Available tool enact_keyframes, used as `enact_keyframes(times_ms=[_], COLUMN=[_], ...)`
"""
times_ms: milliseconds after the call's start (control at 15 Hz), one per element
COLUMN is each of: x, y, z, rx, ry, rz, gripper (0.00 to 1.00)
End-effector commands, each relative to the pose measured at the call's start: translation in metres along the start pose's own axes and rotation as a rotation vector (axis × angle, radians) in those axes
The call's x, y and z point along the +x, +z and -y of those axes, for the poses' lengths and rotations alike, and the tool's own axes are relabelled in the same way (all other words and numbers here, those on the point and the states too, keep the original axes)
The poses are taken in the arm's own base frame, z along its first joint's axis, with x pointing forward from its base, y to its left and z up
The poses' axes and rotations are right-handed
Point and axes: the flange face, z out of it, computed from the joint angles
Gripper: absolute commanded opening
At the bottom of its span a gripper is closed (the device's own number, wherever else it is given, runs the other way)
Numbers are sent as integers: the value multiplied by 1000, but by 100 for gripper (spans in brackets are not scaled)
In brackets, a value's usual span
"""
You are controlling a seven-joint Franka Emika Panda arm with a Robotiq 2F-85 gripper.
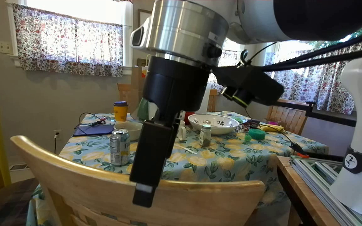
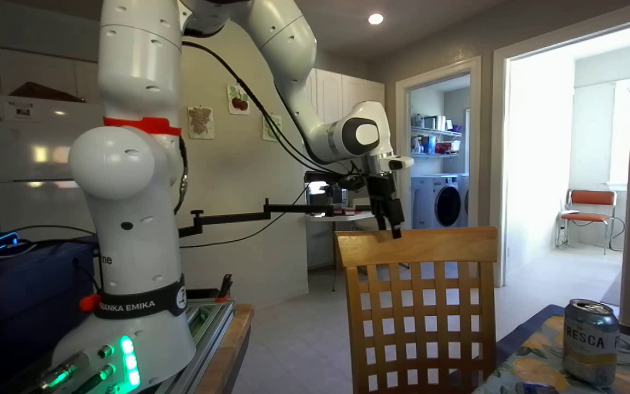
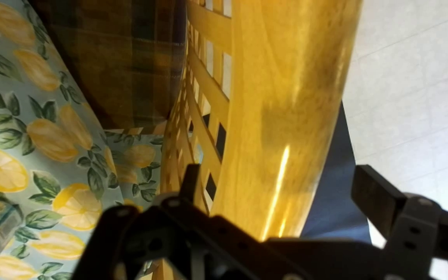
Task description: Push the chair forward
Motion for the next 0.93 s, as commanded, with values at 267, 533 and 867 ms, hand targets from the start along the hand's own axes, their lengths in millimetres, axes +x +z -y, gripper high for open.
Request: enact_keyframes(times_ms=[267, 533, 867], x=[5, 4, -1], y=[0, 3, 13], z=[3, 6, 10], rx=[2, 14, 27], ry=[-11, -11, -15], rz=[6, 9, 37], gripper=[49, 18, 8])
